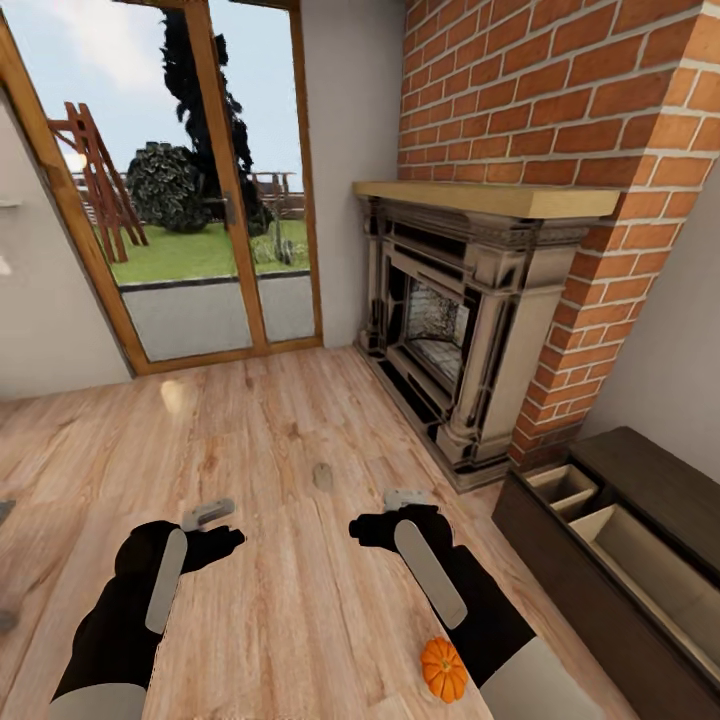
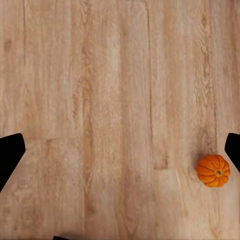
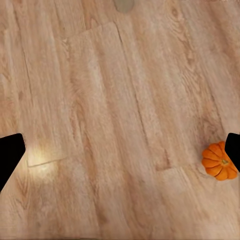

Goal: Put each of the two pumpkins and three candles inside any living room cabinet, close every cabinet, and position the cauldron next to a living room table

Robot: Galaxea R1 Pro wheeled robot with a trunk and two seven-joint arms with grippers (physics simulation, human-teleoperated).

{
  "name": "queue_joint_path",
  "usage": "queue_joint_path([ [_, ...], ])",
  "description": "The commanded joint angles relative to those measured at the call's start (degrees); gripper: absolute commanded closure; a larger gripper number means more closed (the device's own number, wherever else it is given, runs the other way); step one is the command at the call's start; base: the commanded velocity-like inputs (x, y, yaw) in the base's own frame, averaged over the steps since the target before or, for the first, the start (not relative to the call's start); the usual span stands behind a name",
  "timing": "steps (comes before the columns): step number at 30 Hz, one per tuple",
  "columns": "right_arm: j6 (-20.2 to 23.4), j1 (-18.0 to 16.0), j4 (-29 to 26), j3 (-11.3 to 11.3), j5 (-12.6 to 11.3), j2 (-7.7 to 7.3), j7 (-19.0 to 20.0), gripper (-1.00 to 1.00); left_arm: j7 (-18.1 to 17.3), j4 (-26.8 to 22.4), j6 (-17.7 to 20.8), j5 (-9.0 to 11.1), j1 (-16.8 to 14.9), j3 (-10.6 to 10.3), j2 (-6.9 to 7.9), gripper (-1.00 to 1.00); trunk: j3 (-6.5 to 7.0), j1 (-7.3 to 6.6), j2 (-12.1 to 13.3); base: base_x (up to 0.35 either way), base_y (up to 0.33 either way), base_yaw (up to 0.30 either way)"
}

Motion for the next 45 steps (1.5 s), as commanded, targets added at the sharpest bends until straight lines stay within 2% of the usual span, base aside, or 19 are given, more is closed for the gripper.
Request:
queue_joint_path([
  [1, -0.01, -0.02, 0.01, 0.32, 0.05, 0.0, 0.0, -1.0, 0.0, -0.01, 0.0, -0.02, 0.0, 0.0, 0.0, -1.0, 0.0, 0.0, 0.0, 0.0, 0.0, 0.29],
  [6, -0.1, -0.01, -0.09, 0.89, 0.04, -0.01, 0.0, -1.0, -0.01, 0.0, -0.08, 0.02, -0.01, 0.01, 0.23, -1.0, -0.03, 0.0, 0.0, 0.055, 0.075, 0.102],
  [19, -0.38, -0.02, -0.07, 0.96, 0.02, -0.01, 0.06, -1.0, -0.09, 0.01, -0.15, 0.07, -0.01, 0.11, 0.34, -1.0, -0.03, 0.0, 0.0, 0.173, 0.251, 0.067],
  [29, -0.36, -0.03, -0.11, 0.97, -0.01, 0.0, 0.08, -1.0, -0.15, 0.04, -0.26, 0.07, 0.01, 0.09, 0.34, -1.0, -0.03, 0.0, 0.0, 0.295, 0.092, 0.226],
  [37, -0.38, -0.02, -0.15, 0.97, -0.02, -0.05, 0.09, -1.0, -0.18, 0.02, -0.26, 0.07, 0.01, 0.09, 0.34, -1.0, -0.03, 0.0, 0.0, 0.327, 0.018, 0.016],
  [45, -0.38, 0.01, -0.22, 0.96, 0.03, -0.09, 0.09, -1.0, -0.18, 0.06, -0.26, 0.13, 0.01, 0.23, 0.33, -1.0, 0.38, 0.0, 0.0, 0.272, 0.207, -0.039],
])
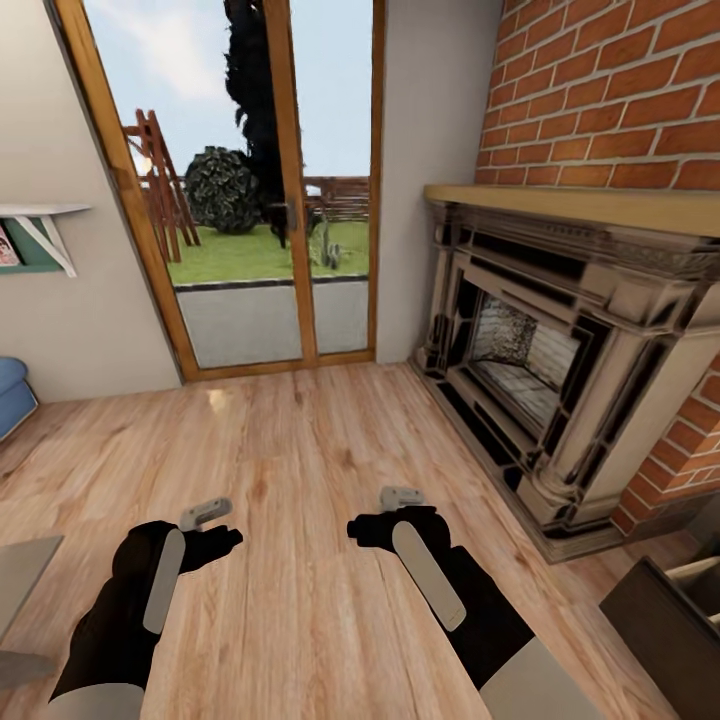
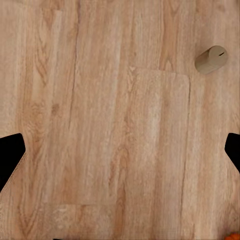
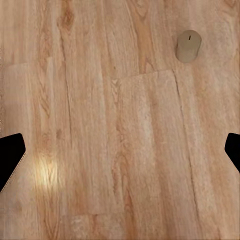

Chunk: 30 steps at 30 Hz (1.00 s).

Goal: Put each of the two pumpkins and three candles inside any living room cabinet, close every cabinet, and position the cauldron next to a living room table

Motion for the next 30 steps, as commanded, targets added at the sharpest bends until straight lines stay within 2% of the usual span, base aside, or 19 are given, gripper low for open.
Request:
queue_joint_path([
  [1, 0.0, -0.01, 0.0, 0.0, 0.0, 0.0, 0.0, -1.0, 0.0, 0.0, 0.0, 0.0, 0.0, 0.03, 0.01, -1.0, 0.09, 0.0, 0.0, 0.175, 0.283, -0.062],
  [8, 0.0, -0.03, -0.01, 0.01, 0.0, 0.06, 0.0, -1.0, 0.0, 0.01, -0.06, -0.05, 0.0, 0.04, -0.05, -1.0, 0.29, 0.0, 0.0, 0.182, 0.244, -0.016],
  [21, 0.0, -0.04, -0.01, 0.01, -0.09, 0.09, 0.0, -1.0, 0.0, 0.0, -0.09, -0.05, 0.0, 0.04, -0.05, -1.0, 1.18, 0.0, 0.0, 0.292, 0.043, -0.148],
  [30, 0.0, -0.03, -0.01, 0.33, -0.09, 0.09, 0.0, -1.0, 0.0, -0.01, -0.02, -0.05, -0.01, 0.03, -0.06, -1.0, 1.31, 0.0, 0.0, 0.262, 0.228, -0.065],
])
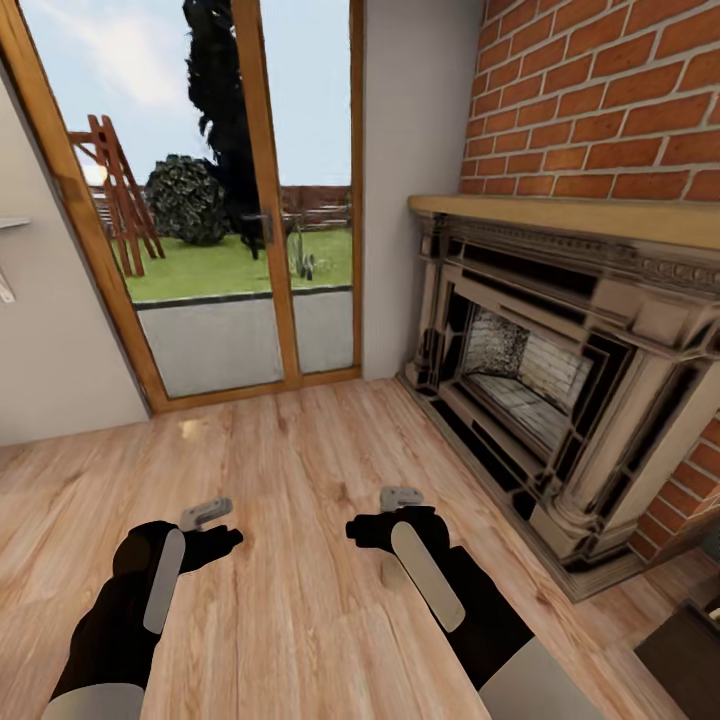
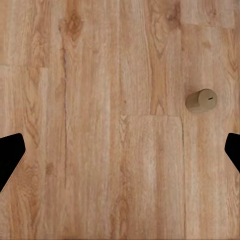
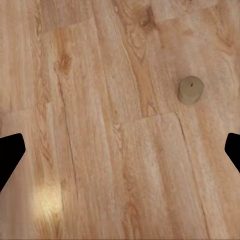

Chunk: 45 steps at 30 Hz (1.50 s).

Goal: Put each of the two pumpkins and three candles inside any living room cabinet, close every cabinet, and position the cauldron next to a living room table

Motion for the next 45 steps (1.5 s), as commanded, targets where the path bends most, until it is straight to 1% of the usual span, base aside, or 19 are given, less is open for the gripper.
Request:
queue_joint_path([
  [1, 0.0, 0.01, 0.0, 0.01, 0.0, 0.0, 0.0, -1.0, 0.0, -0.01, 0.01, -0.01, 0.0, 0.01, 0.0, -1.0, 0.0, 0.0, 0.0, 0.257, 0.237, -0.126],
  [6, 0.0, 0.02, 0.06, 0.02, -0.04, 0.0, 0.0, -1.0, 0.0, 0.01, -0.06, -0.01, 0.0, 0.01, 0.0, -1.0, 0.0, 0.0, 0.0, 0.273, 0.152, -0.229],
  [12, 0.0, 0.02, 0.09, 0.03, -0.16, 0.0, 0.0, -1.0, 0.0, 0.02, -0.07, -0.04, -0.01, -0.04, 0.0, -1.0, 0.0, 0.0, 0.0, 0.256, 0.02, -0.275],
  [19, 0.0, -0.01, 0.24, 0.03, -0.18, 0.0, 0.0, -1.0, 0.0, 0.01, -0.12, -0.07, 0.01, -0.06, 0.0, -1.0, 0.0, 0.0, 0.0, 0.12, 0.014, -0.28],
  [26, 0.0, 0.01, 0.26, 0.03, -0.18, 0.0, 0.01, -1.0, -0.02, 0.02, -0.15, -0.1, 0.0, -0.07, 0.0, -1.0, -0.02, 0.0, 0.0, 0.21, 0.1, -0.261],
  [31, -0.07, -0.01, 0.23, 0.03, -0.1, 0.0, 0.05, -1.0, -0.03, 0.03, -0.16, -0.1, 0.01, -0.07, 0.0, -1.0, -0.04, 0.0, 0.0, 0.247, 0.143, -0.062],
  [36, -3.59, 0.05, 0.52, 0.04, -0.12, -0.22, 0.57, -1.0, -0.02, 0.02, -0.16, -0.15, 0.01, -0.09, 0.0, -1.0, -0.04, 0.0, 0.0, 0.251, 0.138, -0.006],
  [41, -4.22, 0.06, 0.76, 1.25, -0.16, -0.18, 0.61, -1.0, -0.02, 0.02, -0.16, -0.12, 0.0, -0.08, 0.02, -1.0, -0.04, 0.0, 0.0, 0.251, 0.13, 0.0],
  [45, -4.36, 0.06, 0.78, 1.48, -0.25, -0.11, 0.54, -1.0, -0.06, 0.02, -0.16, -0.11, 0.01, -0.07, 0.07, -1.0, -0.04, 0.0, 0.0, 0.251, 0.063, 0.0],
])
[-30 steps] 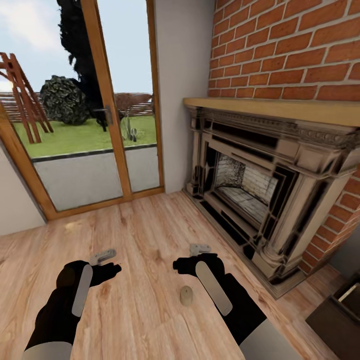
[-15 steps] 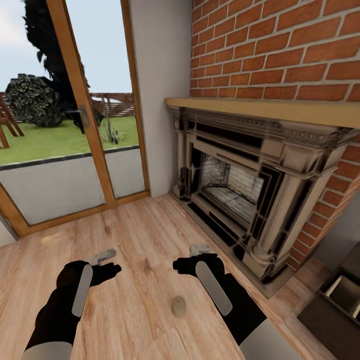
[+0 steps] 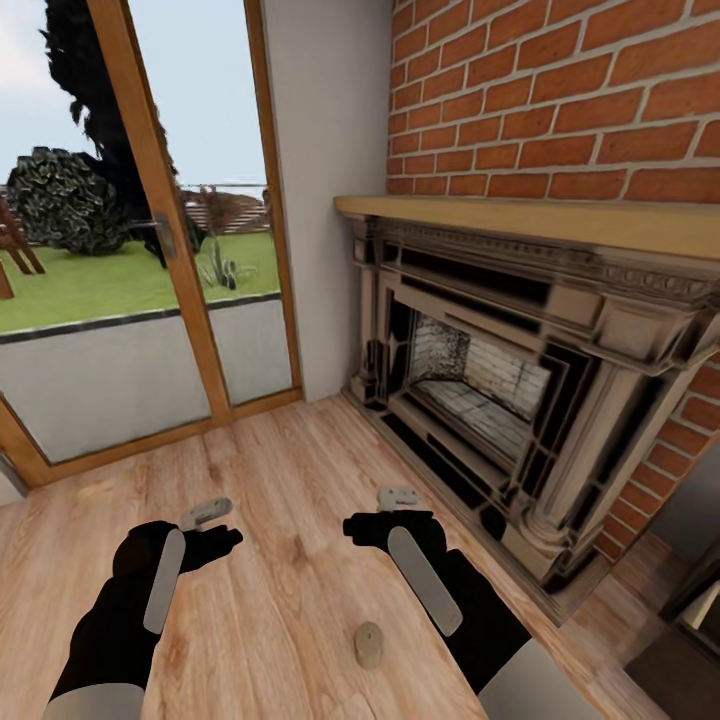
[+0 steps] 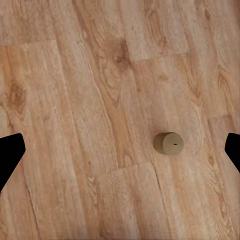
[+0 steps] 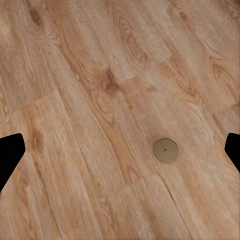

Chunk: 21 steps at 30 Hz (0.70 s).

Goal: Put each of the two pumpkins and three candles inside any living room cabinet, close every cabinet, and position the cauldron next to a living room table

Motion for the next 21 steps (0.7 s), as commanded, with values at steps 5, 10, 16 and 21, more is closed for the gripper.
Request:
queue_joint_path([
  [5, -0.06, 0.0, 0.01, 0.04, 0.11, 0.02, -0.32, -1.0, -0.02, 0.01, 0.0, 0.0, 0.0, 0.0, 0.02, -1.0, 0.0, 0.0, 0.0, 0.251, 0.091, 0.0],
  [10, -0.12, 0.0, 0.01, 0.1, -0.11, 0.02, -0.32, -1.0, -0.03, 0.0, 0.0, 0.0, 0.0, 0.01, 0.02, -1.0, 0.09, 0.0, 0.0, 0.251, 0.181, -0.114],
  [16, -0.12, 0.0, 0.01, 0.13, -0.05, 0.03, -0.36, -1.0, -0.03, 0.0, 0.0, 0.0, 0.0, 0.0, 0.02, -1.0, 0.18, 0.0, 0.0, 0.251, 0.147, -0.122],
  [21, -0.13, 0.0, 0.01, 0.13, 0.0, 0.02, -0.32, -1.0, -0.03, 0.0, 0.0, 0.08, 0.0, 0.01, 0.02, -1.0, 0.18, 0.0, 0.0, 0.243, 0.062, -0.013],
])
